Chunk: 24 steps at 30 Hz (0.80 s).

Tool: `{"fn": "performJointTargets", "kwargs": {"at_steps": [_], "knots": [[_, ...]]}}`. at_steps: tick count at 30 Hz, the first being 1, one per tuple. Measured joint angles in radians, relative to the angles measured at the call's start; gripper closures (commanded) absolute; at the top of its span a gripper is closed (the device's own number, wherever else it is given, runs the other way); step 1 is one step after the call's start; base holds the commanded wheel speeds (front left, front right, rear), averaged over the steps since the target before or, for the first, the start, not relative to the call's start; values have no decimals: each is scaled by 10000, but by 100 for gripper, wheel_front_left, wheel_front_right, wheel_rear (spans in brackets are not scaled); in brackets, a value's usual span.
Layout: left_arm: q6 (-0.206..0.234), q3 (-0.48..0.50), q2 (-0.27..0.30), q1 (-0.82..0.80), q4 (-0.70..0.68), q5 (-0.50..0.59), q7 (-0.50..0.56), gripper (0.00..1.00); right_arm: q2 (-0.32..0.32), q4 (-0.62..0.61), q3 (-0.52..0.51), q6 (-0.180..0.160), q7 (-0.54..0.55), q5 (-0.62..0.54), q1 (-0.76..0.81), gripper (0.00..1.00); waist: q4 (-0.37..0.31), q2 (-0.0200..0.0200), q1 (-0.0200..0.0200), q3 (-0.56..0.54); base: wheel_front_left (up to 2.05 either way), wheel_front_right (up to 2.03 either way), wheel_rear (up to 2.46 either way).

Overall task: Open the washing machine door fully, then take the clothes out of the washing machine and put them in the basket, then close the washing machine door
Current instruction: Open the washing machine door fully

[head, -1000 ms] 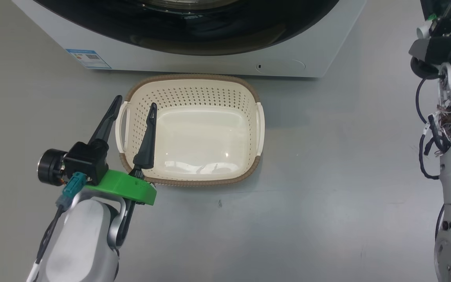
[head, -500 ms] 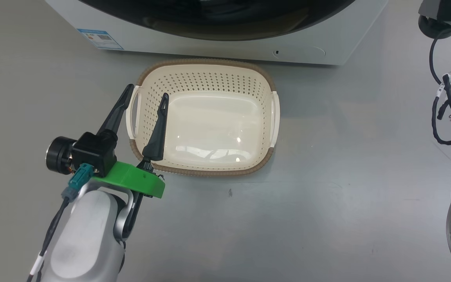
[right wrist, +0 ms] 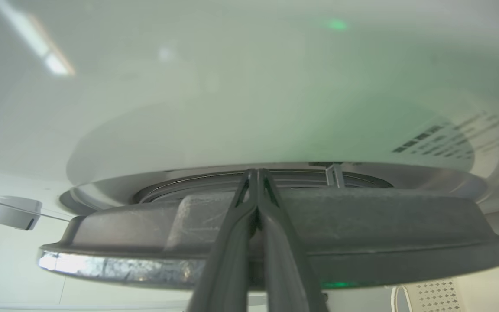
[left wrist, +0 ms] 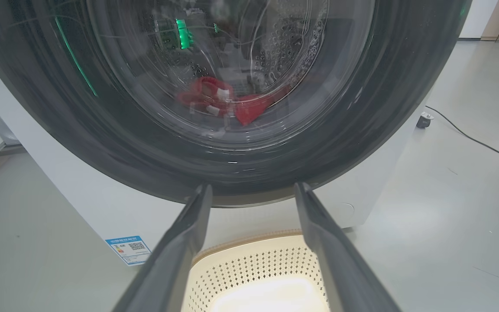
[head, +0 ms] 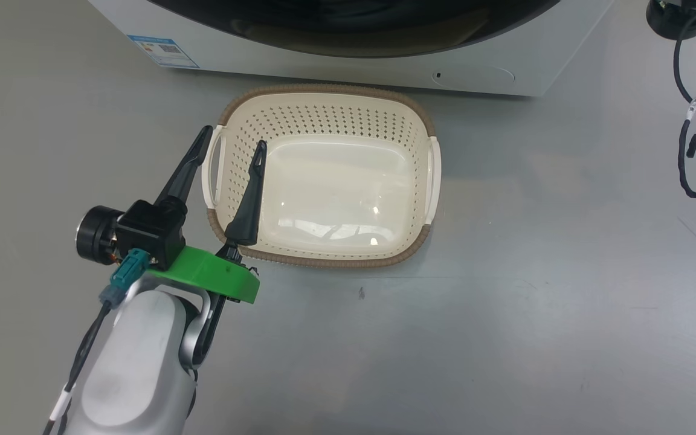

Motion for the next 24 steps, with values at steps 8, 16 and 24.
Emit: {"fn": "performJointTargets", "kwargs": {"at_steps": [8,16,24], "knots": [[6,-65,-4,-42,2,-2,0,0,-180,280,42,17,619,268,-231,100,42,0,0,52,0,0,0],[19,-94,-6,-140,31,0,0,0,-318,437,-52,224,1383,748,-246,100,16,0,0,68,0,0,0],[94,-115,-10,-150,73,4,0,0,-332,487,-48,360,2192,1177,-167,100,-104,0,-1,51,0,0,0]]}}
